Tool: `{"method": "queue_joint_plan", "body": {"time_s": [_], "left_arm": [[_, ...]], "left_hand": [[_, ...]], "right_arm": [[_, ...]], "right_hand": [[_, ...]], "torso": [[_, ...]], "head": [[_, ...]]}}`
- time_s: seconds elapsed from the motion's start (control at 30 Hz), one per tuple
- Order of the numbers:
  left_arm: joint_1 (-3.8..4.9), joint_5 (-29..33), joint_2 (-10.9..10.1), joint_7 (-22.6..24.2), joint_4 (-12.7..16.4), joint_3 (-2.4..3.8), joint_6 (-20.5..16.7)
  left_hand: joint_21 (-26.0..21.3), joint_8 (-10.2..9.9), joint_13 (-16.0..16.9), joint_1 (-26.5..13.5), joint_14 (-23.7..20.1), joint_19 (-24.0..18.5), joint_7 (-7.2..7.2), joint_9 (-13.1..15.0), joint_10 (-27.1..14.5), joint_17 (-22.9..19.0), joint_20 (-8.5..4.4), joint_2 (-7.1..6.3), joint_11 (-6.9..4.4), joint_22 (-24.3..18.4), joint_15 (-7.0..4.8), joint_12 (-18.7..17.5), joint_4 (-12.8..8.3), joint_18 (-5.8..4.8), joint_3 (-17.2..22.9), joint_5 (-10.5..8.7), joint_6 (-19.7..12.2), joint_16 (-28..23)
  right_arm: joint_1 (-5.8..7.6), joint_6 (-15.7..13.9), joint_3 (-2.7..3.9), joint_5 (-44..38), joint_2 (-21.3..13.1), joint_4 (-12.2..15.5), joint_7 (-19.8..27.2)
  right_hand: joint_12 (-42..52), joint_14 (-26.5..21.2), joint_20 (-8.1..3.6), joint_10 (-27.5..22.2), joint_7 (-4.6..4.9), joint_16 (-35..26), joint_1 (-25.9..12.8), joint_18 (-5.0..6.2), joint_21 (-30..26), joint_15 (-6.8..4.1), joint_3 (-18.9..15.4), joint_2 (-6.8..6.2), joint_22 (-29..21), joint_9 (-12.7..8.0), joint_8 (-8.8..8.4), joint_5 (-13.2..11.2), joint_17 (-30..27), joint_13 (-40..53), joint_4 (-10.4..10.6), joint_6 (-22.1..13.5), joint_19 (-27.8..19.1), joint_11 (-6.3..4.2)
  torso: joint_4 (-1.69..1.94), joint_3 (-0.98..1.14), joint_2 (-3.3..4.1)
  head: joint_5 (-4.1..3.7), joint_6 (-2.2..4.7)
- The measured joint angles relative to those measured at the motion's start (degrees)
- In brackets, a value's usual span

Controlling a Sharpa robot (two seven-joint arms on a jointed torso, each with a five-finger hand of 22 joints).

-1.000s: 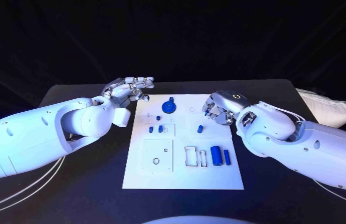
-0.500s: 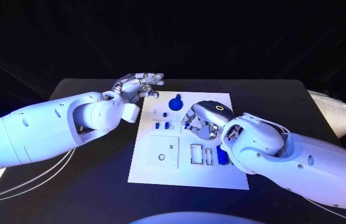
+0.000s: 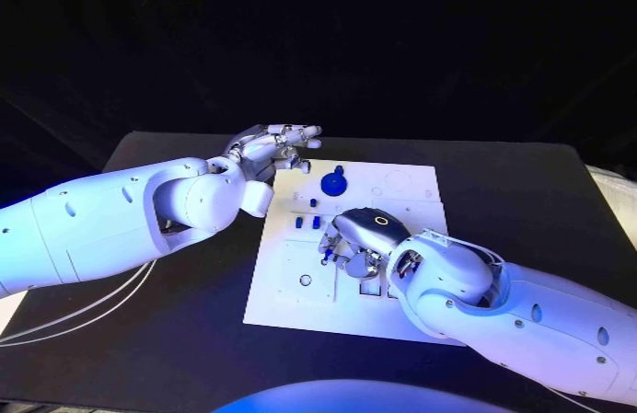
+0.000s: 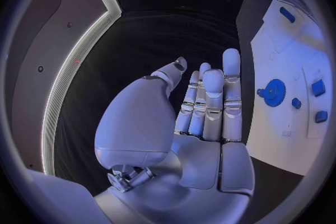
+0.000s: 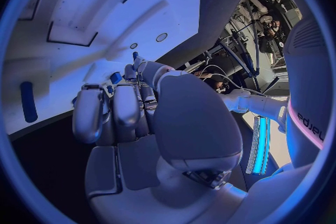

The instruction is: Assemble the parts on the task board

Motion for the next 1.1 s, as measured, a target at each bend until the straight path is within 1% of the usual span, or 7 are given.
{"method": "queue_joint_plan", "body": {"time_s": [0.07,0.3,0.37,0.7,0.8,1.0,1.1], "left_arm": [[0.0,0.0,0.0,0.1,0.0,0.0,0.0],[0.0,0.0,0.0,0.2,0.0,0.0,0.1],[0.01,0.0,0.1,0.2,0.0,0.0,0.2],[0.01,-0.1,0.2,0.2,-0.1,0.0,0.5],[0.01,-0.1,0.2,0.1,-0.1,0.0,0.6],[0.01,-0.2,0.2,0.0,-0.1,0.0,0.9],[0.01,-0.3,0.3,0.0,-0.1,0.0,1.1]], "left_hand": [[0.0,0.0,0.1,-0.3,-0.1,0.2,-0.06,0.0,-0.1,0.0,0.21,0.3,0.07,-0.1,0.05,0.4,0.2,0.0,-0.5,0.0,-0.1,0.2],[-0.3,0.0,0.2,-0.3,-0.2,0.2,0.14,-0.1,-0.3,-0.1,0.21,0.3,0.28,-0.2,0.2,0.6,0.4,0.0,-1.0,0.0,-0.3,0.2],[-0.3,0.0,0.3,-0.5,-0.2,0.2,0.14,-0.1,-0.5,-0.1,0.2,0.53,0.09,-0.2,0.2,0.6,0.6,0.0,-1.2,0.0,-0.3,0.2],[-0.3,0.0,0.2,-0.5,-0.2,0.2,0.14,-0.1,-0.5,-0.1,0.21,0.53,0.09,-0.2,0.2,0.6,0.6,0.0,-1.3,0.0,-0.3,0.2],[-0.3,0.0,0.2,-0.5,-0.2,0.2,0.14,-0.1,-0.5,-0.1,0.21,0.53,0.09,-0.2,0.2,0.6,0.6,0.01,-1.3,0.0,-0.3,0.2],[-0.3,0.0,0.3,-0.5,-0.2,0.2,0.14,-0.1,-0.5,-0.1,0.21,0.53,0.09,-0.3,0.2,0.9,0.5,0.0,-1.4,0.0,-0.3,0.2],[-0.3,0.0,0.3,-0.5,-0.2,0.2,0.14,-0.1,-0.5,-0.1,0.2,0.53,0.09,-0.3,0.2,0.9,0.5,0.0,-1.4,0.0,-0.3,0.2]], "right_arm": [[-0.22,0.2,-0.03,-0.3,0.3,-0.2,0.2],[-0.44,0.8,-0.03,-0.9,0.8,-1.0,0.4],[-0.45,1.0,-0.03,-1.0,0.9,-1.2,0.5],[-0.48,1.8,-0.04,-1.2,1.4,-2.1,0.6],[-0.48,2.1,-0.15,-1.3,1.6,-2.4,0.6],[-0.32,2.6,-0.3,-1.6,2.5,-3.1,0.9],[-0.32,2.9,-0.54,-1.7,2.8,-3.5,1.0]], "right_hand": [[0.0,0.0,0.0,0.0,0.06,0.0,-0.1,0.0,0.0,0.0,0.0,-0.15,0.0,0.0,0.0,0.0,0.0,0.0,0.0,-0.1,0.0,0.0],[0.0,0.0,0.0,0.0,0.06,0.0,-0.2,0.0,0.0,0.0,0.0,-0.23,0.0,0.0,0.0,0.0,0.0,0.0,0.0,-0.1,0.0,0.0],[0.0,0.0,0.0,0.0,0.06,0.0,-0.2,0.0,0.0,0.0,0.0,-0.23,0.0,0.0,0.0,-0.1,0.0,0.0,0.0,-0.1,0.0,0.0],[0.0,0.0,0.0,0.0,0.06,0.0,-0.7,0.0,0.0,0.0,0.0,-0.3,-0.1,0.0,0.0,-0.1,0.0,0.0,0.0,-0.1,0.0,0.0],[0.0,0.0,0.0,0.0,0.25,0.0,-0.7,0.0,0.0,0.0,0.1,-0.3,-0.1,0.0,0.0,0.0,-0.1,0.0,-0.2,-0.3,0.0,0.0],[0.0,0.0,0.0,0.0,0.25,0.0,-1.1,0.0,0.0,0.0,0.1,-0.21,-0.2,0.0,-0.01,0.2,-0.1,0.1,-0.2,-0.3,0.0,0.0],[0.0,0.0,0.22,0.0,0.24,0.0,-1.2,0.0,0.0,0.0,0.1,-0.14,-0.3,0.0,-0.01,0.2,-0.1,0.1,-0.2,-0.3,-0.2,0.0]], "torso": [[0.03,0.0,0.03],[0.04,-0.02,0.05],[0.04,-0.01,0.05],[0.03,0.01,0.04],[0.03,0.01,0.04],[0.04,0.0,0.04],[0.06,0.0,0.04]], "head": [[0.14,-0.14],[0.72,-0.75],[0.81,-0.91],[1.04,-1.21],[1.05,-1.24],[1.12,-1.46],[1.18,-1.56]]}}
